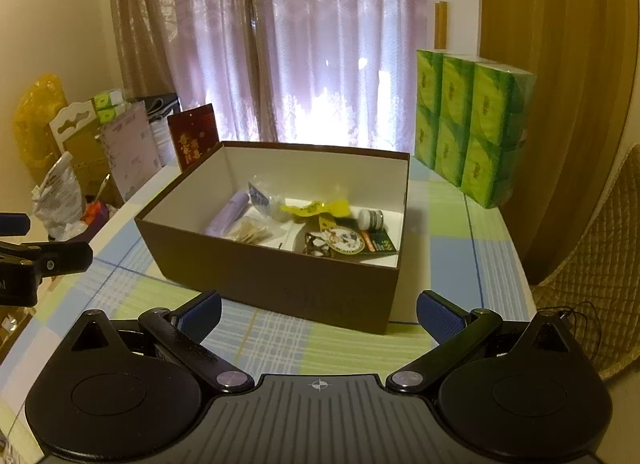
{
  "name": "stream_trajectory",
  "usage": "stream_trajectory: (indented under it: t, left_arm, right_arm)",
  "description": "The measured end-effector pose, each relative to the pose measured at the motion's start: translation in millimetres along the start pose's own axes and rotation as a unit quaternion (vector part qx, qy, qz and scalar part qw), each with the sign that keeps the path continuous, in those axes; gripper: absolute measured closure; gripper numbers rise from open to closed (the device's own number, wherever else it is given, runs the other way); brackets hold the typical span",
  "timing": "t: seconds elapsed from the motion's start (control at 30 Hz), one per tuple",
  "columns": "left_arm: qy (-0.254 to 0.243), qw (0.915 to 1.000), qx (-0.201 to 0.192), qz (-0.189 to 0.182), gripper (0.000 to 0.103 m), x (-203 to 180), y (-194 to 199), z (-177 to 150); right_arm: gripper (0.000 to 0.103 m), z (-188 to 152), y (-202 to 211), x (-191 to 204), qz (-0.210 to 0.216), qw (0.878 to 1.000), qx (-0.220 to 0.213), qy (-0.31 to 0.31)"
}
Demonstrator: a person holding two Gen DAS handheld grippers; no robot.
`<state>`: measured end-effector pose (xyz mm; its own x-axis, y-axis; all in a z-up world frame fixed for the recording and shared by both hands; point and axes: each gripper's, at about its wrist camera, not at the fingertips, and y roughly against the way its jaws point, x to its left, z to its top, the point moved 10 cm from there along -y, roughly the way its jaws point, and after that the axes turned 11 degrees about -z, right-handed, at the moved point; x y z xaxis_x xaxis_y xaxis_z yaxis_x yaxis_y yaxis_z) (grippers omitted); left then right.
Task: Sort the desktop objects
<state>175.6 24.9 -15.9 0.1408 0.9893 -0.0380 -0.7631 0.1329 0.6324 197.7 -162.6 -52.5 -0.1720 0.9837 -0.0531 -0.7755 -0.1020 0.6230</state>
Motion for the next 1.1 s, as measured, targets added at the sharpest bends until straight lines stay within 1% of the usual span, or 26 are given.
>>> stream_trajectory:
  t: [0.27,0.7,1.1]
  left_arm:
    - [-0.002,0.9999,0.002,0.014,0.001,-6,7,-10]
    - [-0.001,0.9997,0.01,0.02,0.001,-8,11,-28]
    - [0.0,0.9997,0.012,0.023,0.001,-6,14,-35]
  right_arm:
    - [0.002,-10,4,-1,0.008,1.0,0.004,0.008]
    - [0.002,-29,10,5,0.013,1.0,0.011,0.013]
    - [0.002,-36,12,8,0.008,1.0,0.013,0.016]
